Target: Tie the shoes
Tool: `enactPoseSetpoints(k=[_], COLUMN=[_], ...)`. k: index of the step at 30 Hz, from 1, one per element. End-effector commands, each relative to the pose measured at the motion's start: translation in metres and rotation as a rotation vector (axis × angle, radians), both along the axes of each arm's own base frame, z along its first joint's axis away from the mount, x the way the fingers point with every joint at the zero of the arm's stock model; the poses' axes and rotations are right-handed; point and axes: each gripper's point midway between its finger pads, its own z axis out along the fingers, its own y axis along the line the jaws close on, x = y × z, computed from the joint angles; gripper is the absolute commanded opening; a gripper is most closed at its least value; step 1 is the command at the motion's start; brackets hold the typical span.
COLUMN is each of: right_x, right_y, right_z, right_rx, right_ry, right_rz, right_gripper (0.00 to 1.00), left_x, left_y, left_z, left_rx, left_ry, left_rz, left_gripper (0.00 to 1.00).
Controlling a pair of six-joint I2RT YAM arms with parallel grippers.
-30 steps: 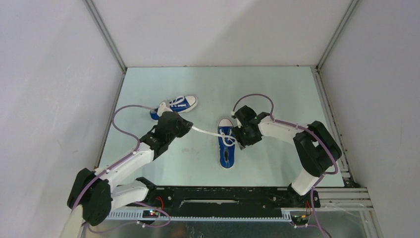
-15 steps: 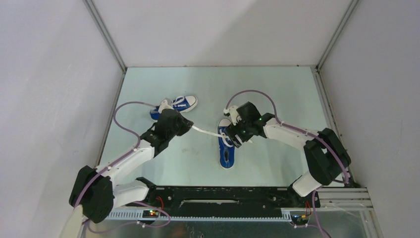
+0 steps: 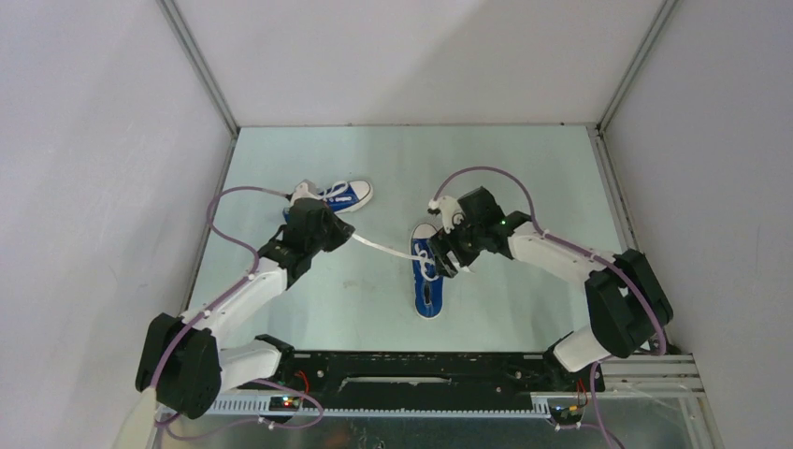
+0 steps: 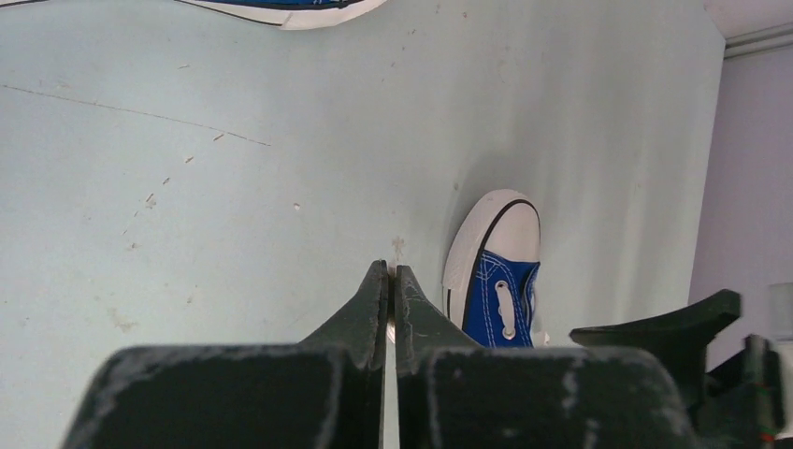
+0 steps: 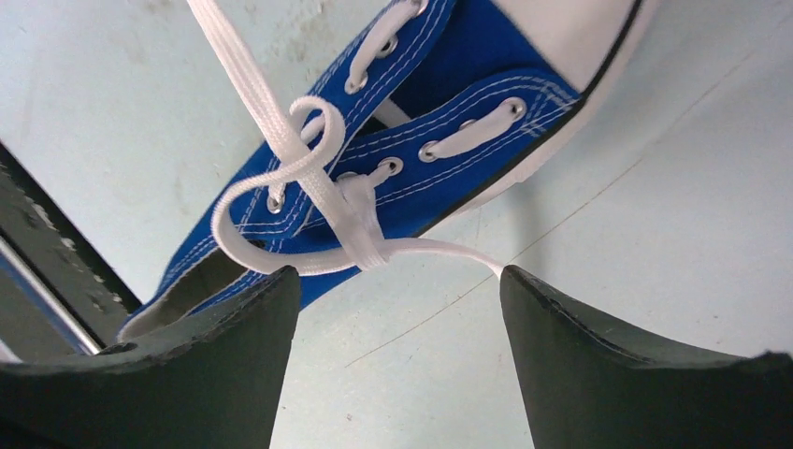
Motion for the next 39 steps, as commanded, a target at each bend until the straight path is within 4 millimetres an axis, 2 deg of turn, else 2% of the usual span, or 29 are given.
enactPoseSetpoints(k=[1,5,9,12,15,18,22,24,27,31,33,34,35,36,37,38,39], right_x=[0.009,0.005,0.013,0.02,0.025,0.021,0.014,0.014,0.025,0.031,0.029,0.022,0.03,0.02,0.027,0.02,0.022], right_y=[0.006,0.008,-0.003,-0.01,-0.011,-0.004,0.001,-0.003,-0.017,-0.023,-0.023,-0.017,-0.025,-0.024,-0.035,-0.035,-0.042], right_z=[0.031,0.035,0.02,0.012,0.009,0.013,0.024,0.023,0.018,0.014,0.018,0.023,0.023,0.025,0.024,0.027,0.027], right_rx=[0.17,0.293,0.24,0.267,0.286,0.291,0.378,0.417,0.394,0.4,0.421,0.454,0.47,0.471,0.493,0.509,0.559], right_ry=[0.021,0.137,0.163,0.224,0.28,0.284,0.322,0.361,0.336,0.413,0.465,0.49,0.458,0.435,0.394,0.376,0.359], right_rz=[-0.033,-0.044,-0.132,-0.233,-0.368,-0.393,-0.421,-0.47,-0.58,-0.79,-0.919,-0.986,-1.134,-1.177,-1.328,-1.36,-1.461], right_gripper=[0.8,0.8,0.73,0.68,0.7,0.71,0.73,0.72,0.72,0.74,0.75,0.75,0.76,0.76,0.75,0.74,0.73], left_x=[0.006,0.007,0.008,0.007,0.007,0.005,0.003,0.002,0.001,-0.001,-0.003,-0.004,-0.004,-0.005,-0.006,-0.006,-0.007], left_y=[0.002,0.005,0.006,0.008,0.01,0.01,0.012,0.013,0.015,0.013,0.011,0.01,0.01,0.01,0.009,0.009,0.01], left_z=[0.02,0.025,0.025,0.027,0.029,0.031,0.031,0.03,0.03,0.029,0.029,0.029,0.029,0.029,0.029,0.03,0.029], left_rx=[0.01,0.014,0.015,0.017,0.016,0.014,0.026,0.034,0.039,0.032,0.027,0.026,0.024,0.022,0.016,0.013,0.011], left_ry=[-0.056,-0.069,-0.065,-0.067,-0.075,-0.079,-0.077,-0.072,-0.067,-0.064,-0.064,-0.064,-0.069,-0.07,-0.076,-0.08,-0.079], left_rz=[-0.024,-0.029,-0.036,-0.032,-0.028,-0.033,-0.041,-0.043,-0.045,-0.061,-0.076,-0.083,-0.085,-0.086,-0.089,-0.087,-0.083], left_gripper=[0.0,0.0,0.0,0.0,0.0,0.0,0.0,0.0,0.0,0.0,0.0,0.0,0.0,0.0,0.0,0.0,0.0])
